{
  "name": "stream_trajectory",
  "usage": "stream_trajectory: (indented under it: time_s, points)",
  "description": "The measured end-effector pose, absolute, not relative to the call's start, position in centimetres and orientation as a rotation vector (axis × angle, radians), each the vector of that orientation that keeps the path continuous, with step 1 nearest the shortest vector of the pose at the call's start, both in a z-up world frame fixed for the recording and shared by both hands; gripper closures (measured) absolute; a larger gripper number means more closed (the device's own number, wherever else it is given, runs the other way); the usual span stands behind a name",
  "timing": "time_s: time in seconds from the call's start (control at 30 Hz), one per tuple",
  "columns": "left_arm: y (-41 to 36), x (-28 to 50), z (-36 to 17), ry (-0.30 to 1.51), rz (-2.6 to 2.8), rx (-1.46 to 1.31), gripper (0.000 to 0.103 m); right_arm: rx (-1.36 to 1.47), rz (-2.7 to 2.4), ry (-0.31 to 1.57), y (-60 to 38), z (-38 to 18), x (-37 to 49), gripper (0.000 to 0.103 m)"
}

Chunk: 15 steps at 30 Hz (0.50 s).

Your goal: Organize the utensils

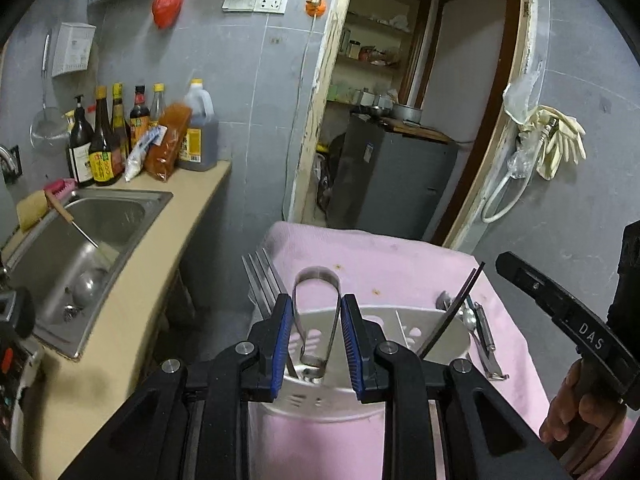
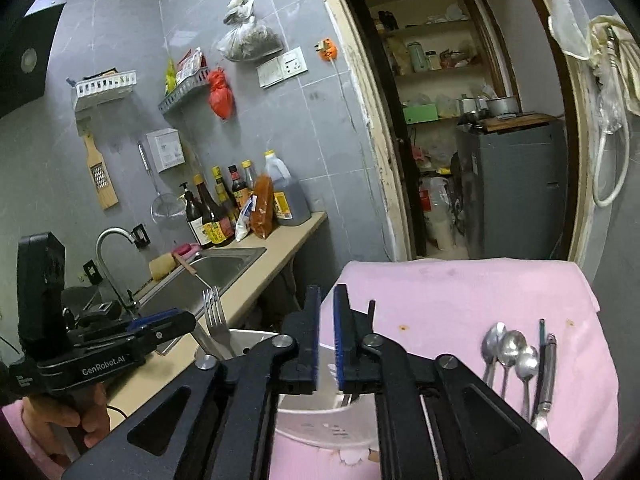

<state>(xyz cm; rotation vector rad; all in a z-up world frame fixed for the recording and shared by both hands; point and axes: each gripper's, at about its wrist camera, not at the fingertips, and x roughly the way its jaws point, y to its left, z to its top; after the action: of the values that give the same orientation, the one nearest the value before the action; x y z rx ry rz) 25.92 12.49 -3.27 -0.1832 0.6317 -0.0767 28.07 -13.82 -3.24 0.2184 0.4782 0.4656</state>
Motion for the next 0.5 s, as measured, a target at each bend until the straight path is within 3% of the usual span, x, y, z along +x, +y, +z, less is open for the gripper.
stream_trajectory:
  time_s: [0.03, 0.1, 0.27, 0.43, 0.5]
  points:
    - [12.4, 25.9, -3.3, 0.63, -0.078, -0.179, 0.075, 0.231, 0.458, 0.474, -14.5, -3.2, 27.7, 0.082]
    - [12.0, 25.4, -3.1, 0.623, -0.077, -0.171, 0.057, 0.243, 0.441, 0.469, -15.3, -2.9, 27.2, 0.074]
    - [11.1, 24.7, -2.4, 0.609, -0.066, -0.199, 0.05, 0.262, 0.373, 0.458, -19.1, -2.4, 25.6, 0.052]
    - [8.6, 23.8, -1.4, 0.569, -0.068, -0.185, 0.031, 0.25, 0.289, 0.44, -23.3, -1.7, 24.2, 0.023]
    - [7.4, 23.5, -1.1, 0.552, -0.067, -0.181, 0.021, 0.235, 0.26, 0.429, -24.6, -1.3, 23.9, 0.017]
